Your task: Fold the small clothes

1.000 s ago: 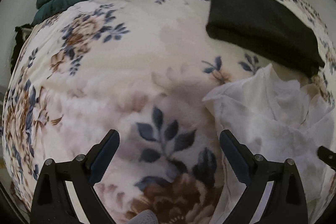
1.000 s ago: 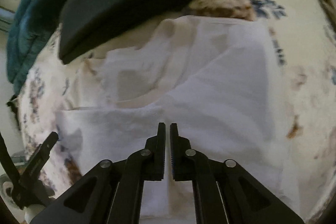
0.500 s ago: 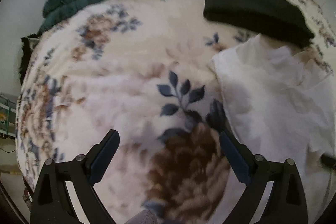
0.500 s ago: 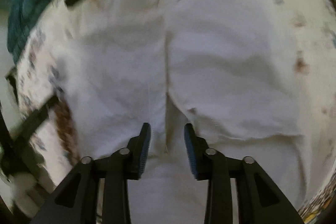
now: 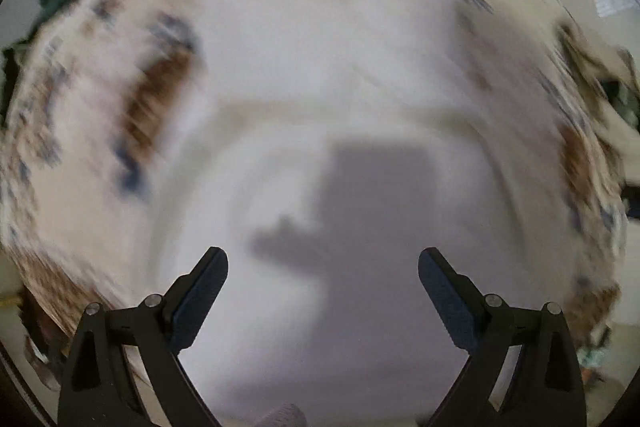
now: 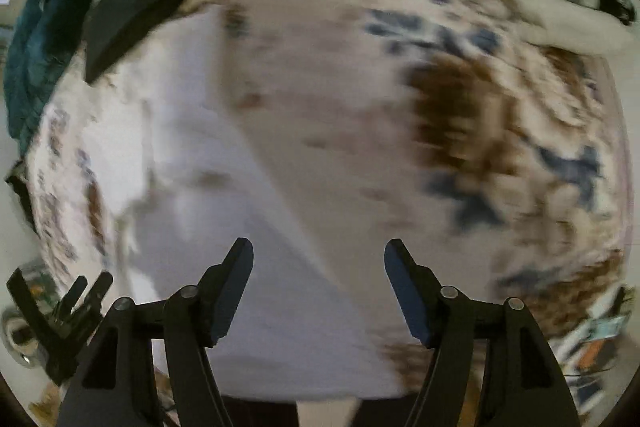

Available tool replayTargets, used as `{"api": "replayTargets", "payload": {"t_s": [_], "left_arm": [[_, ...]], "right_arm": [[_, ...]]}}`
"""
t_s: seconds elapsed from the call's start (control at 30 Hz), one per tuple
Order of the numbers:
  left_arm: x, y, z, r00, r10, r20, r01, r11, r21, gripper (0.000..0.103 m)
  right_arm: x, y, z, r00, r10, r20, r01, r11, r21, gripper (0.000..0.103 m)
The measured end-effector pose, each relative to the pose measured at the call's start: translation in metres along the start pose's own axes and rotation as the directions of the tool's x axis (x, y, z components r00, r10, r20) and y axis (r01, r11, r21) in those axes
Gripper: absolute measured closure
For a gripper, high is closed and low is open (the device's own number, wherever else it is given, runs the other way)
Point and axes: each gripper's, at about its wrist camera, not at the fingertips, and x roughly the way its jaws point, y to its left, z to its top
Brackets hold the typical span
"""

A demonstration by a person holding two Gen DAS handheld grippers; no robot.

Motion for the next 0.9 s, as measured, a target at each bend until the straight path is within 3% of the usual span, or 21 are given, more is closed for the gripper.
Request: {"api": "replayTargets", "payload": {"t_s": [0.13,0.2,0.3,0.33,0.4,0.43,0.5,0.6,0.73,0.83,0.9], "left_arm": [[0.027,-0.094,-0.062,0.991,-0.07,-0.114,0.069,0.998,-0.012,0.006],[0.051,-0.135,-0.09,0.973,-0.105,-0.205,0.105,0.994,-0.012,0.008],[0.083,-0.178,-0.118,0.957,-0.117,-0.266,0.121,0.993,0.0,0.033],[0.095,-0.19,-0.125,0.958,-0.082,-0.273,0.093,0.995,0.028,0.055],[0.104,-0.198,-0.132,0.965,-0.021,-0.261,0.037,0.998,0.057,0.089],[0.103,-0.196,-0.133,0.972,-0.011,-0.237,0.023,0.998,0.05,0.099],[0.088,-0.184,-0.136,0.98,-0.059,-0.19,0.058,0.998,-0.009,0.1],[0.055,-0.165,-0.142,0.993,-0.061,-0.106,0.06,0.998,-0.014,0.101],[0.019,-0.136,-0.15,0.996,-0.058,-0.066,0.055,0.997,-0.052,0.101],[0.002,-0.118,-0.156,0.997,-0.057,-0.052,0.052,0.994,-0.095,0.101],[-0.008,-0.105,-0.156,0.998,-0.055,-0.039,0.05,0.991,-0.125,0.101]], "right_arm": [[-0.011,-0.069,-0.003,0.998,-0.05,-0.03,0.049,0.998,-0.042,0.033],[-0.017,-0.097,0.001,0.998,-0.063,-0.025,0.062,0.996,-0.06,0.033],[-0.021,-0.125,0.011,0.997,-0.074,-0.019,0.072,0.994,-0.078,0.033],[-0.021,-0.132,0.016,0.997,-0.069,-0.016,0.067,0.994,-0.083,0.033],[-0.017,-0.138,0.023,0.998,-0.064,-0.012,0.063,0.994,-0.088,0.033],[-0.015,-0.139,0.028,0.999,-0.053,-0.011,0.052,0.994,-0.092,0.033],[-0.01,-0.138,0.034,0.999,-0.039,-0.012,0.038,0.994,-0.098,0.033],[-0.002,-0.13,0.049,1.0,-0.002,-0.021,0.0,0.993,-0.115,0.033],[0.01,-0.102,0.077,0.995,0.091,-0.03,-0.095,0.986,-0.14,0.033],[0.027,-0.069,0.113,0.979,0.195,-0.054,-0.201,0.966,-0.159,0.033],[0.041,-0.043,0.139,0.96,0.271,-0.069,-0.279,0.945,-0.17,0.038]]}}
